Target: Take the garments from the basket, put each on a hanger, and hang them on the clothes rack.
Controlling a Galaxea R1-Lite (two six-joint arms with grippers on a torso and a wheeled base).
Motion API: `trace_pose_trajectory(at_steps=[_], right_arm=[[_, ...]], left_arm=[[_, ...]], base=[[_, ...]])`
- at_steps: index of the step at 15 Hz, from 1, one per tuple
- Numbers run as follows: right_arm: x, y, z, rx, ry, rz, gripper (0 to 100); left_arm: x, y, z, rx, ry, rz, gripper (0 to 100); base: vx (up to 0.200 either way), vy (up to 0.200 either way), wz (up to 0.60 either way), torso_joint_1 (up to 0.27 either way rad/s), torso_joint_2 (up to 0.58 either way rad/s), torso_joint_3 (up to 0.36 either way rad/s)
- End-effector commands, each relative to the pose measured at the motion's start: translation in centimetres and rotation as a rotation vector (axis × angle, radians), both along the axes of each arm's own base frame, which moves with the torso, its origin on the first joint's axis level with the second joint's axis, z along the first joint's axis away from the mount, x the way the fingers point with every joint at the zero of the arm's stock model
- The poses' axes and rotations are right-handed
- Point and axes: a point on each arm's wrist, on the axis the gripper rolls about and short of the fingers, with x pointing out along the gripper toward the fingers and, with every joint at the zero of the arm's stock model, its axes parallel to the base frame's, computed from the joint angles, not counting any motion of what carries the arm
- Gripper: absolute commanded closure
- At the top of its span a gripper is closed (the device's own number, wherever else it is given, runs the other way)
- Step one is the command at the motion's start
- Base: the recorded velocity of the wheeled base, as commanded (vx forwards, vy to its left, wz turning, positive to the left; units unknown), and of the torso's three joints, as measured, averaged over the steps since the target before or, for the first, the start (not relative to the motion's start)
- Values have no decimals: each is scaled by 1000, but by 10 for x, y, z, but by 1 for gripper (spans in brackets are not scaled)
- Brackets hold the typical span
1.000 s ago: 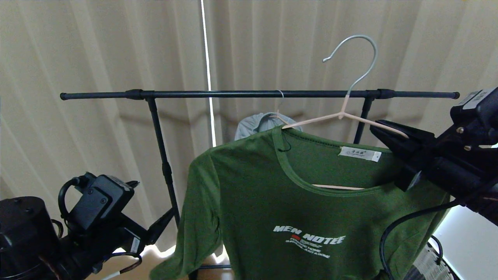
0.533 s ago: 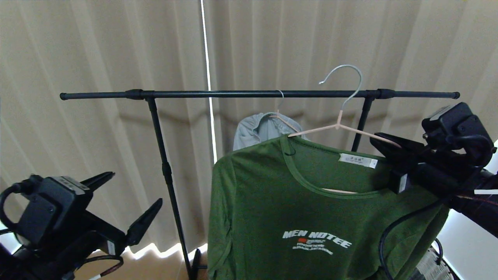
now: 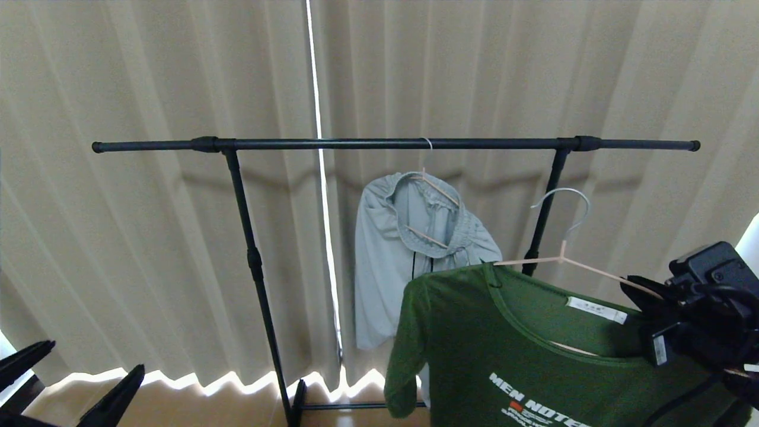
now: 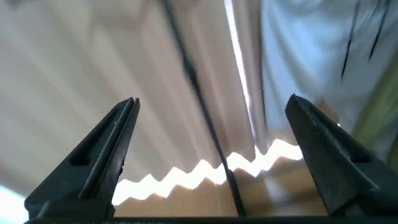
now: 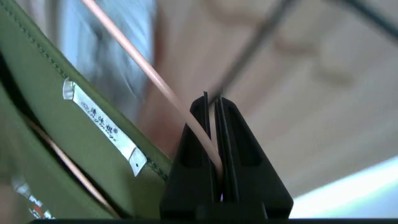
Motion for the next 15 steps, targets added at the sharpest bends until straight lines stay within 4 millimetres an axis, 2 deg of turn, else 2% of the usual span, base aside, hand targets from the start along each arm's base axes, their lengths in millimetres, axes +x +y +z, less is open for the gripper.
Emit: trace_pose_trajectory(at_steps=[1, 3, 6, 10, 12, 15], right_arm=[[-12, -6, -7, 1, 10, -31, 100], [-15, -11, -11, 59, 24, -98, 100], [-13, -11, -10, 59, 21, -102, 100], [-12, -14, -11, 58, 25, -119, 100], [-12, -14, -10, 59, 22, -115, 100], [-16, -13, -7, 52, 1, -99, 100]], left_arm=[[-51, 12, 1, -111, -104, 74, 0], [-83, 17, -17, -125, -117, 115, 0], [-97, 15, -36, -122, -158, 230, 0], [-92, 14, -54, -168, -197, 211, 0], [-91, 11, -57, -212, -189, 62, 0], [-91, 9, -57, -247, -170, -40, 0]], base=[[0, 0, 0, 0, 0, 0], [0, 0, 0, 0, 0, 0], [0, 0, 0, 0, 0, 0], [0, 0, 0, 0, 0, 0], [0, 0, 0, 0, 0, 0], [0, 0, 0, 0, 0, 0]])
